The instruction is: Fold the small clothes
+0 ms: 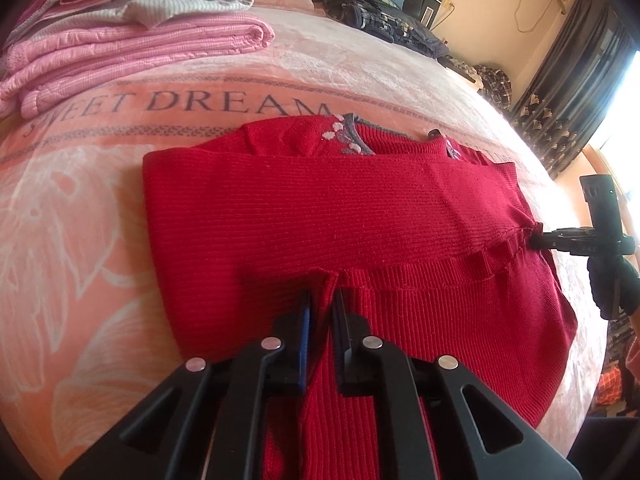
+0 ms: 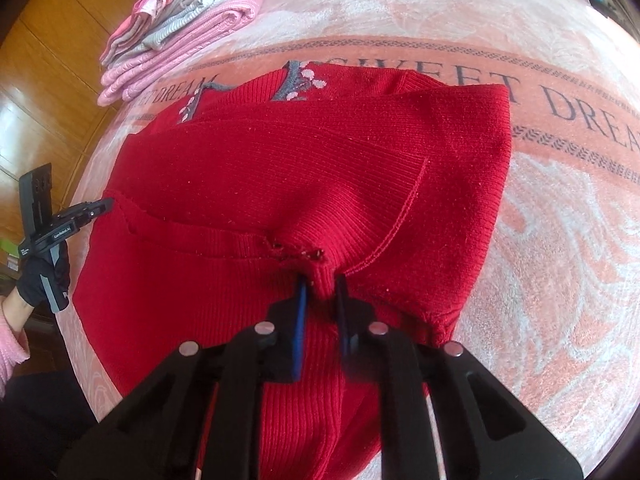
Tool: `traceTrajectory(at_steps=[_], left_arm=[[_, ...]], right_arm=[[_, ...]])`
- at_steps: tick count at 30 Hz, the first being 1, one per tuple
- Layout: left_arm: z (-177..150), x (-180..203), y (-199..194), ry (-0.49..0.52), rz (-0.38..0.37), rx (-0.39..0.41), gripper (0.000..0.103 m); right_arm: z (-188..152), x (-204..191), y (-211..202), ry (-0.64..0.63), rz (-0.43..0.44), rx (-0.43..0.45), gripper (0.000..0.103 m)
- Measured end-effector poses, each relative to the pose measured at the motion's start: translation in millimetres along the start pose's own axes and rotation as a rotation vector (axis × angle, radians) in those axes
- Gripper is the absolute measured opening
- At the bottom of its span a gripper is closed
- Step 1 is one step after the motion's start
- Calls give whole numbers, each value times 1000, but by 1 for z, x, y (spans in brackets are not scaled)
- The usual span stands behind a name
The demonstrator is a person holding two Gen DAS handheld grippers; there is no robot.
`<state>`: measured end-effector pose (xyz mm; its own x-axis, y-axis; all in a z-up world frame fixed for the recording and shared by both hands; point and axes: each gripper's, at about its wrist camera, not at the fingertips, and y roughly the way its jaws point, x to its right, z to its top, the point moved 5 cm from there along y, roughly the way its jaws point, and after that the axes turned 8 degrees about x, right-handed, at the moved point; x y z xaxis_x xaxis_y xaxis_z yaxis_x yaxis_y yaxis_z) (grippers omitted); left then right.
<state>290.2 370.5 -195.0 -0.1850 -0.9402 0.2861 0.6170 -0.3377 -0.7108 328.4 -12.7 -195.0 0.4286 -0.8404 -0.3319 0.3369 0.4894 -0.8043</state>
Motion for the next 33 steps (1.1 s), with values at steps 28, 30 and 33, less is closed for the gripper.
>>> traceTrajectory(at_steps=[28,30,33], left_arm=[[67,2,-76,-201,-71,341,3],[91,-3,-75,-210,-54,378,3],[129,-7,-67,-196,-29,418,3]], right_arm=[[62,-22,-107,51,109,308,3],[84,-16,-112,74,81,343,3],[119,-4,-108,113,44,384,3]])
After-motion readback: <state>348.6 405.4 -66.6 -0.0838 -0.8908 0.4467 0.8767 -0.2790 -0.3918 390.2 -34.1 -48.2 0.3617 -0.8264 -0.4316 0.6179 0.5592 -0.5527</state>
